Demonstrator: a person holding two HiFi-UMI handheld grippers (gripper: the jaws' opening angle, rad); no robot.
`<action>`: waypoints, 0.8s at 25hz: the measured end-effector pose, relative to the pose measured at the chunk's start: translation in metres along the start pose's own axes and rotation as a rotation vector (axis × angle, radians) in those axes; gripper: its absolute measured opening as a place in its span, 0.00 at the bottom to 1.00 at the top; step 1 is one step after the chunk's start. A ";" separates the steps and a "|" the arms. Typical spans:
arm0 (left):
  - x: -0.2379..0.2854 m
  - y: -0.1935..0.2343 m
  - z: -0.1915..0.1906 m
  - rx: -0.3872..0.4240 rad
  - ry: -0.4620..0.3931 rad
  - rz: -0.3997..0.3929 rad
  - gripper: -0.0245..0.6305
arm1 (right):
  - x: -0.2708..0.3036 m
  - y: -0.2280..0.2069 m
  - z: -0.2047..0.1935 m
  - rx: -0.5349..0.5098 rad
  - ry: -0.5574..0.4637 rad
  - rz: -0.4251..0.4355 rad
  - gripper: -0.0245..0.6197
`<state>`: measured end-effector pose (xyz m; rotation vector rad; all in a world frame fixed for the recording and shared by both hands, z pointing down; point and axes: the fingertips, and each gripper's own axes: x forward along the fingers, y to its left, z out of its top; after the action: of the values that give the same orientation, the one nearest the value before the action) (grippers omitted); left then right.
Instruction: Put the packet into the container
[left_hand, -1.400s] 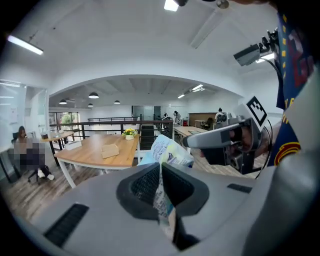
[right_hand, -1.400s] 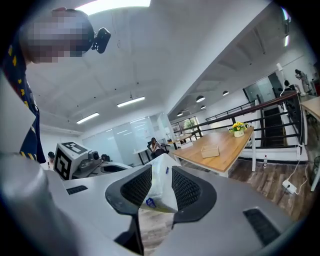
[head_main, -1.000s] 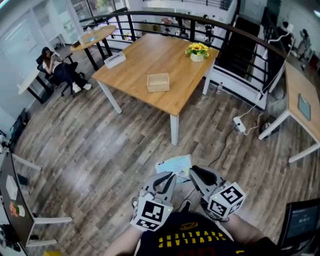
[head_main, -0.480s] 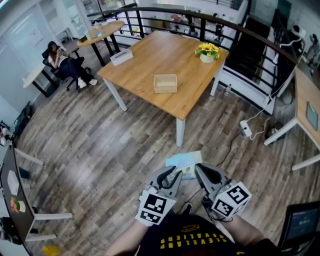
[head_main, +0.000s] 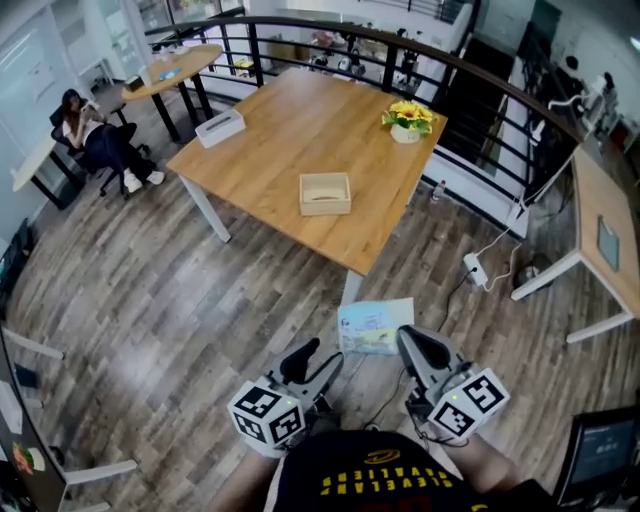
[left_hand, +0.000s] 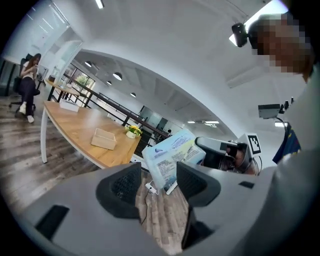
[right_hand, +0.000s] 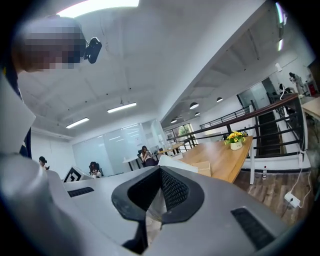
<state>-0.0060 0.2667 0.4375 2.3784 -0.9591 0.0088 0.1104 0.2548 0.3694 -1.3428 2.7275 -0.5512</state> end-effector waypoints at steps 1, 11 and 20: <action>0.002 0.009 0.004 0.001 0.013 -0.016 0.36 | 0.008 -0.002 0.005 0.005 -0.011 -0.009 0.05; 0.033 0.061 0.043 0.006 0.043 -0.141 0.34 | 0.081 -0.004 0.024 0.107 -0.056 -0.030 0.05; 0.035 0.094 0.077 0.094 -0.010 -0.051 0.12 | 0.119 -0.030 0.019 0.114 -0.017 -0.057 0.06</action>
<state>-0.0556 0.1512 0.4277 2.4905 -0.9207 0.0228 0.0632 0.1399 0.3749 -1.3949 2.6073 -0.6847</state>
